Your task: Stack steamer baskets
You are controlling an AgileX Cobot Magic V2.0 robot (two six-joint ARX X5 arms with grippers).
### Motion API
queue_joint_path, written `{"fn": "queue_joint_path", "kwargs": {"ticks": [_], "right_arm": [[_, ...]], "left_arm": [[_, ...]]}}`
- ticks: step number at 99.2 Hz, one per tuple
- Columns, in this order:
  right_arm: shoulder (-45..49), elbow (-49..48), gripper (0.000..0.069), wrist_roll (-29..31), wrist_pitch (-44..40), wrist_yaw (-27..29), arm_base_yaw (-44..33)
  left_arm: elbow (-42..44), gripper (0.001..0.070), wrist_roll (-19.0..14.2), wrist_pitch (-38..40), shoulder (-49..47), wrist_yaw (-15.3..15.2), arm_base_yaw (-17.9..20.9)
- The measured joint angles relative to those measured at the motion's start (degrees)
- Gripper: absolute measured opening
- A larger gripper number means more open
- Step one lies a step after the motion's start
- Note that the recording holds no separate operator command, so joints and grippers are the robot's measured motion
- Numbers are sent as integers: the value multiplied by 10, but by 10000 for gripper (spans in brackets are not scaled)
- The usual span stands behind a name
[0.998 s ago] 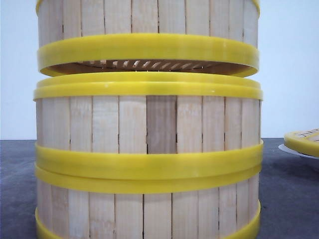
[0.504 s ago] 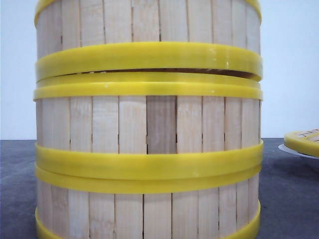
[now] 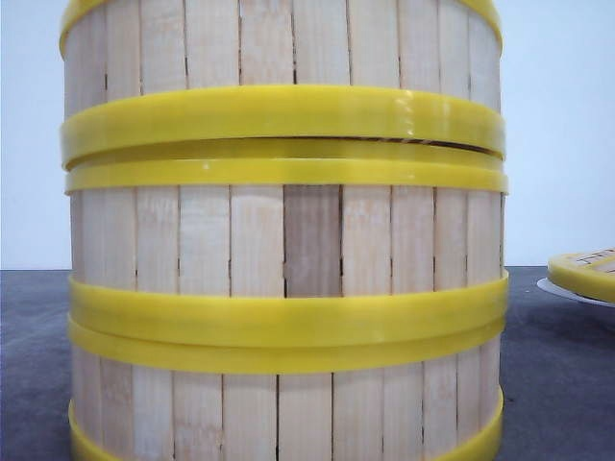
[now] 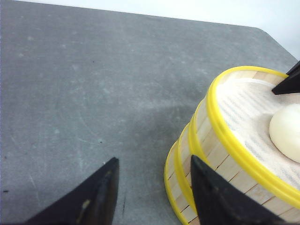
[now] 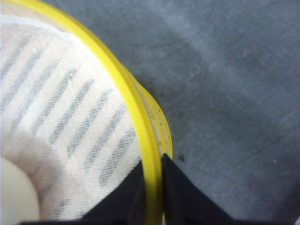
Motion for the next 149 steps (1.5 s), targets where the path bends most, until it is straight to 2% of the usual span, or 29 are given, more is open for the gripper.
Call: {"fn": "queue_joint_path", "kwargs": {"ticks": [7,22,32,56,83,90,104,113,132,149], "right_arm": [[0,0,49,0,-2,-2,0],[0,0,219,0,-9,-5,0],[0,0,265,0,-8,-5,0],[-10,0,276,0,5,-5,-7],[-95,1,276,12,37,-3,-31],[-116,1,276,17,37,19,-37],[-157,1,276,32,23,98,-52],[-174,4,276,38,-3,124,-75],[-155,2,276,41,-56,126,-167],[-130,-28,276,44,-53,92,-252]], "left_arm": [[0,285,0,0,0,0,0],[0,285,0,0,0,0,0],[0,285,0,0,0,0,0],[0,285,0,0,0,0,0],[0,285,2,0,0,0,0],[0,285,3,0,0,0,0],[0,285,4,0,0,0,0],[0,285,4,0,0,0,0],[0,285,4,0,0,0,0],[0,285,4,0,0,0,0]]}}
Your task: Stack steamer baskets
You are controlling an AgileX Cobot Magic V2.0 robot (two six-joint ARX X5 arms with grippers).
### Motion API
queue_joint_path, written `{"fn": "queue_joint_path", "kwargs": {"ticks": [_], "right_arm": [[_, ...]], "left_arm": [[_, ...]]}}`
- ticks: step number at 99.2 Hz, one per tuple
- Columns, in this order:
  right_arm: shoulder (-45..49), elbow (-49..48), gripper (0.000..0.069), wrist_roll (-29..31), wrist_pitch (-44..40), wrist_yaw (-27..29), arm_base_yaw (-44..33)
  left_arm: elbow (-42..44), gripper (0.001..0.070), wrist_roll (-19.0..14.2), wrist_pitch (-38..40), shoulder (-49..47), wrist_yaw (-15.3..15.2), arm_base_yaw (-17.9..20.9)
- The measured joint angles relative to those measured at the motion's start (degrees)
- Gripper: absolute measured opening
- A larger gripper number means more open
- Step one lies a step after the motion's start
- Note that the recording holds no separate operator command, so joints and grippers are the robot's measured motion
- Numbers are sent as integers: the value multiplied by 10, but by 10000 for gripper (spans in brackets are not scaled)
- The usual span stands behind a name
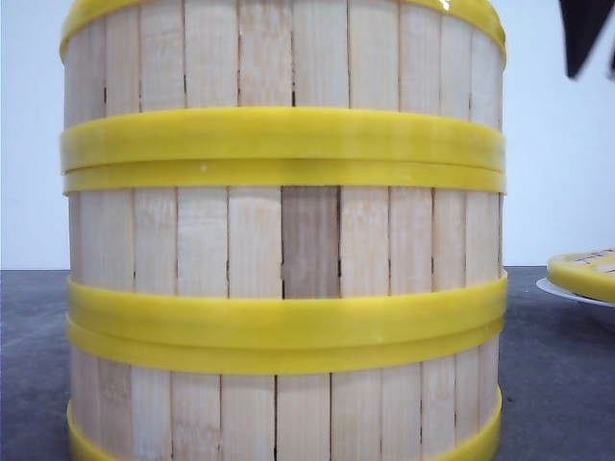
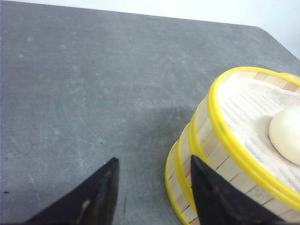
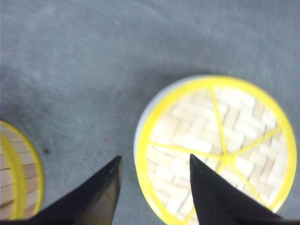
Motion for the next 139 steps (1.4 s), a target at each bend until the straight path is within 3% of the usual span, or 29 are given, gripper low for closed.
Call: {"fn": "queue_joint_path", "kwargs": {"ticks": [50,139], "right_arm": [[91,-39,276,4,19,-10,-129],[186,-50,255,9,50,-10,-158]], "left_arm": [[0,285,7,0,0,3,0],[0,285,8,-13,0,3,0]]}}
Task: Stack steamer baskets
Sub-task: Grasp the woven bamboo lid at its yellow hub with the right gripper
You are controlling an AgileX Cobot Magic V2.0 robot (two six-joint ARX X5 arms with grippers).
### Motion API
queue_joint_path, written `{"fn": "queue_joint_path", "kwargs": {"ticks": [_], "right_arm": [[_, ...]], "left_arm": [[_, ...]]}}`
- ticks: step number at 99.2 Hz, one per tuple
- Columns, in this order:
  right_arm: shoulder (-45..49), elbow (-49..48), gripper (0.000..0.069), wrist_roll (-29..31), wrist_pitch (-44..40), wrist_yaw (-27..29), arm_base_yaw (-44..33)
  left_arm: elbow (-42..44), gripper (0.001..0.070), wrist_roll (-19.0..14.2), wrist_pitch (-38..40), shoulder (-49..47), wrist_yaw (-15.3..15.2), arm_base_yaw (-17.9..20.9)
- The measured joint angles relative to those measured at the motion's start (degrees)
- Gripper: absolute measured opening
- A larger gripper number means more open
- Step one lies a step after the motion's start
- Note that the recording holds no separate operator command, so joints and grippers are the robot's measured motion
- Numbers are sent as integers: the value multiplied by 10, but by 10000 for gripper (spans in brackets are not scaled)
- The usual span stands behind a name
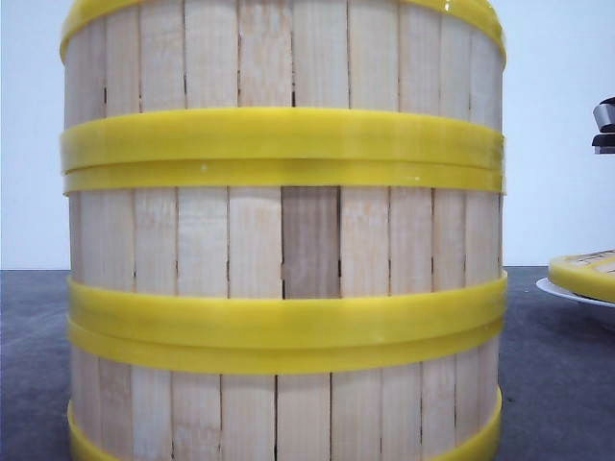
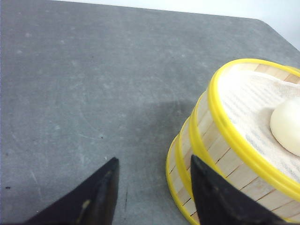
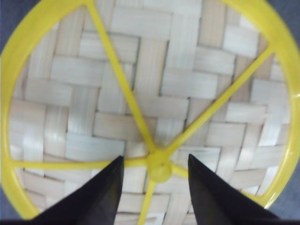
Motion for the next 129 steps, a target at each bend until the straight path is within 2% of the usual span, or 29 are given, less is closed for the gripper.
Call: {"fn": "queue_joint_path", "kwargs": {"ticks": [21,62,86,129], "right_arm": [[0,0,176,0,4,0,0],[0,0,158,0,-13,0,-3],[0,0,70,0,-14,-2,-8],[-1,0,55,0,-14,-2,-8]], "left_arm": [[0,285,0,0,0,0,0],[0,285,0,0,0,0,0],[0,285,0,0,0,0,0],[0,285,0,0,0,0,0]]}}
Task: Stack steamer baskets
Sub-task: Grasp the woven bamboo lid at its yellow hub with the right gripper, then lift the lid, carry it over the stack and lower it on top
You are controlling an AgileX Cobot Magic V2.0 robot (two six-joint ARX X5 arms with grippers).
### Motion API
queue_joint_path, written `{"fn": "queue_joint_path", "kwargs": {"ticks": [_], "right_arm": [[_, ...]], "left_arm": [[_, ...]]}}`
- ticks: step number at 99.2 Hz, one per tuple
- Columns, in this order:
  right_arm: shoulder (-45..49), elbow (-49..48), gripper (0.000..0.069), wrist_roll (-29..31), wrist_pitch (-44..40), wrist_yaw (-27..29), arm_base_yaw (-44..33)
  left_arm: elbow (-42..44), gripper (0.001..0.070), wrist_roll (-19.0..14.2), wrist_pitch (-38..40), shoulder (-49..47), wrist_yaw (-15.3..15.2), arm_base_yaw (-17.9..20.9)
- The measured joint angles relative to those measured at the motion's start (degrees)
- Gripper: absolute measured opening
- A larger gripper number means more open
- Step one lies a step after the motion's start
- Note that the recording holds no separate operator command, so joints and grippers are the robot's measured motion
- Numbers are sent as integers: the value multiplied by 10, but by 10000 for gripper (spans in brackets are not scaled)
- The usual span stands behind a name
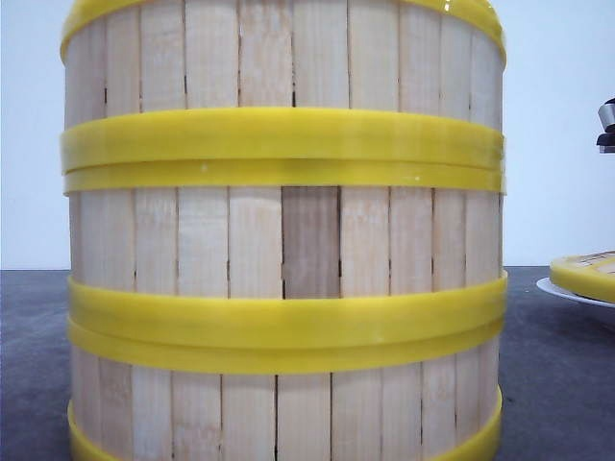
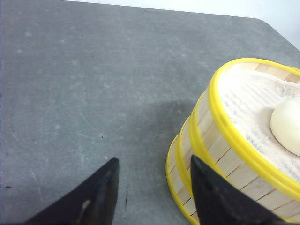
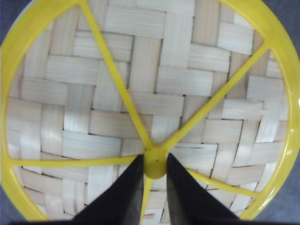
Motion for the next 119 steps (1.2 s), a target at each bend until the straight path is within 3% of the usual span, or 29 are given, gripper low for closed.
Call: {"fn": "queue_joint_path", "kwargs": {"ticks": [21,61,78,97,119], "right_arm": [[-16,18,55,0,-10,-6,1],[-165,66,55,-19,-13,-63,64],[-221,72,54,-24,-34,-101,127],[-225,130,53,-25,-94,-102,217],[-224,190,53,-21,-101,-101,328]], "left_arm": [[0,285,0,0,0,0,0],[0,285,0,0,0,0,0],[0,285,0,0,0,0,0],[0,285,0,0,0,0,0],[0,285,0,0,0,0,0]]}}
